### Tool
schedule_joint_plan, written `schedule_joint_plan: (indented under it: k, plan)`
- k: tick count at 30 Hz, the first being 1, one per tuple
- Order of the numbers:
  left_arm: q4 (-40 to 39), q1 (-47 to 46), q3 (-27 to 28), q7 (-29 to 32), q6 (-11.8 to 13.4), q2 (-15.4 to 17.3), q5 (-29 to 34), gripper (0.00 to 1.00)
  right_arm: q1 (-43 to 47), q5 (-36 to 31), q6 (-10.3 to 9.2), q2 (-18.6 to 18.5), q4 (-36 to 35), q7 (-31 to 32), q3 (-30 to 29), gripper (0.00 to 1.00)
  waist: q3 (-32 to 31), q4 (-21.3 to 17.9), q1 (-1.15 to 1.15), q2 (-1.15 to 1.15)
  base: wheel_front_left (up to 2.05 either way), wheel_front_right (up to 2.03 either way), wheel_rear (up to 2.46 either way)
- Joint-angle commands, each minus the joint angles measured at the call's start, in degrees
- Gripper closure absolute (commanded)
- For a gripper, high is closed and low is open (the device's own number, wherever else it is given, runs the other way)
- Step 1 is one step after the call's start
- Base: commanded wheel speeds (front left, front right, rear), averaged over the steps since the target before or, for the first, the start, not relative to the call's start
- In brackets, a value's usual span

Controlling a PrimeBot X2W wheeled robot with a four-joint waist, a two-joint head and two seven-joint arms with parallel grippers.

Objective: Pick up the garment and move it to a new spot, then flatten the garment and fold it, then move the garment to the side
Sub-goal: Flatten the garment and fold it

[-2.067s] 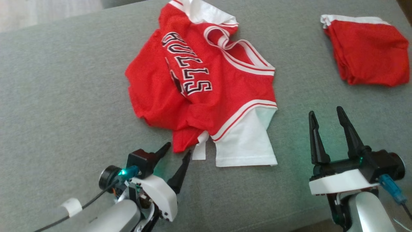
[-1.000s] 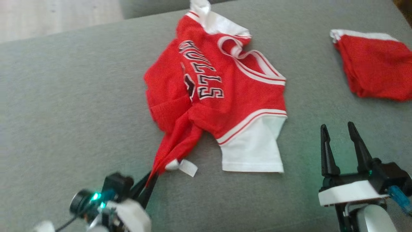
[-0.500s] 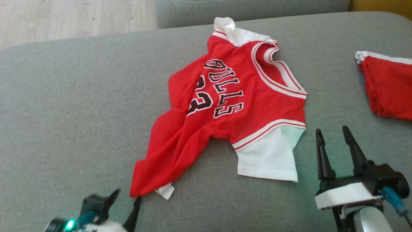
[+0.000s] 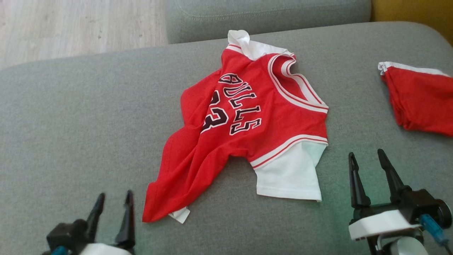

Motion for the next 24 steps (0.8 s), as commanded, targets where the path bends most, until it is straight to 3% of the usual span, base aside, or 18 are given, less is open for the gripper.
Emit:
schedule_joint_plan:
  k: [1, 10, 16, 24]
  plan:
    - [-1.4, -2.6, 2.6, -1.6, -0.6, 0.3, 0.1, 0.0, -1.2, -0.2, 0.39, -0.4, -1.9, -0.6, 1.3, 0.0, -0.3, 0.1, 0.0, 0.0, 0.0, 0.0, 0.0]
    - [10.3, -5.3, 5.6, -5.9, -8.5, -9.9, 7.3, 0.0, -0.5, -1.0, 0.39, -0.4, -2.4, -0.6, 0.0, 0.0, -3.4, 1.4, 0.0, 0.0, 0.0, 0.0, 0.0]
    - [15.9, -1.2, 16.1, -6.0, -14.2, -18.3, 16.7, 0.0, 0.4, -1.7, 0.39, -0.4, -1.0, -0.6, -0.9, 0.0, -4.5, 2.2, 0.0, 0.0, 0.0, 0.0, 0.0]
    - [20.3, 2.0, 26.1, -6.0, -22.8, -26.1, 26.7, 0.0, 1.4, -2.1, 0.39, -0.4, 1.7, -0.6, -2.4, 0.0, -4.8, 3.2, 0.0, 0.0, 0.0, 0.0, 0.0]
